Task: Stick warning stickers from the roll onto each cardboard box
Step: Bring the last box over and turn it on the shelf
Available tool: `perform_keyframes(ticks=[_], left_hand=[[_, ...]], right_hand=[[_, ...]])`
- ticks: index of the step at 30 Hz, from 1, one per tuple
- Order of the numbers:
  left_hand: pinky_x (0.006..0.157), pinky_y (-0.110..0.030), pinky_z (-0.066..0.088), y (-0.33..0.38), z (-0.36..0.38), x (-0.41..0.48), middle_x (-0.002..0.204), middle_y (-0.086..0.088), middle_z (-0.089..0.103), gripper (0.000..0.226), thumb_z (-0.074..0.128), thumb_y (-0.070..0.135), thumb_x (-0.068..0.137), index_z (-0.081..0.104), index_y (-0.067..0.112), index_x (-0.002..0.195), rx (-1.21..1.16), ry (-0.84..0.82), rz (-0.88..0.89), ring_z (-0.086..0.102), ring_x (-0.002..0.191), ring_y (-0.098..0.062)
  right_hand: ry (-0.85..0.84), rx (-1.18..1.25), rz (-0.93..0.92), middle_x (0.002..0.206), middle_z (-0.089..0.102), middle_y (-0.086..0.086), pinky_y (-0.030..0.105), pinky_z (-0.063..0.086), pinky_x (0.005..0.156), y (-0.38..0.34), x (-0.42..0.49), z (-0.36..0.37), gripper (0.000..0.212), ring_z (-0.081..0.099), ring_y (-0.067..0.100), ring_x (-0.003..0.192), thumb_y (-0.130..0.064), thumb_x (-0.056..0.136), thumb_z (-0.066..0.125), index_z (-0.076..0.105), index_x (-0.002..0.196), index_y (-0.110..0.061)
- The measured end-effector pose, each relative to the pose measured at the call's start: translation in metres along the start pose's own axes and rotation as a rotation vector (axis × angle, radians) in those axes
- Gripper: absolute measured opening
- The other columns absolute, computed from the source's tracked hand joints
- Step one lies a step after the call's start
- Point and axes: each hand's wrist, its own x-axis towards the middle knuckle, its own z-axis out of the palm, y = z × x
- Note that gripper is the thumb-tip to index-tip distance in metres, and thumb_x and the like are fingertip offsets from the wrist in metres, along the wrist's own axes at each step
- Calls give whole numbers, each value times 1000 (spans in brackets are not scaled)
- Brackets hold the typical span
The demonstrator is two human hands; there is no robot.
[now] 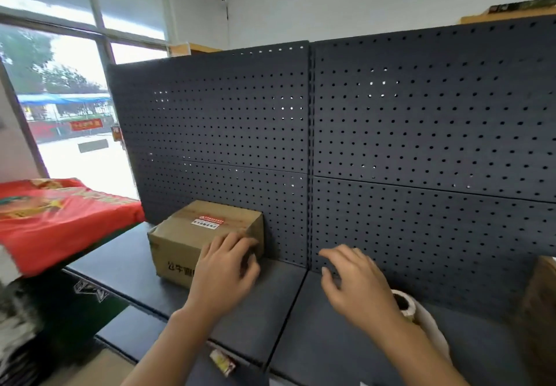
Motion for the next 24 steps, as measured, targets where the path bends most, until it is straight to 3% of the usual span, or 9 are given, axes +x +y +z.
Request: perform_keyframes(ticks=[8, 13, 19, 24], left_hand=[[111, -47, 41, -103, 6, 11, 137, 10, 58, 45, 43, 52, 93, 65, 33, 128, 23, -76, -173, 50, 131, -21], [113, -51, 38, -170, 5, 34, 151, 0, 49, 52, 41, 54, 97, 55, 31, 142, 10, -85, -427, 43, 138, -30], [112, -50, 39, -222, 7, 55, 158, -15, 46, 73, 53, 56, 101, 34, 13, 157, -373, -82, -835, 48, 140, -37], [96, -36, 39, -219, 23, 46, 139, -9, 55, 56, 60, 46, 102, 46, 15, 146, -785, -28, -1030, 49, 116, -24]], right_hand=[[-83, 154, -11, 127, 56, -14, 26, 47, 96, -59, 53, 59, 36, 52, 10, 120, -37, 104, 48, 57, 138, -28], [-153, 413, 133, 136, 49, -7, 31, 47, 99, -101, 91, 100, 45, 54, 15, 122, -43, 104, 51, 50, 144, -22], [-229, 677, 416, 159, 28, 4, 33, 35, 116, -138, 119, 145, 85, 39, 24, 146, -62, 97, 57, 27, 159, -12], [-248, 831, 610, 170, 16, 5, 40, 30, 123, -140, 123, 174, 113, 29, 27, 153, -73, 86, 63, 10, 165, -13]])
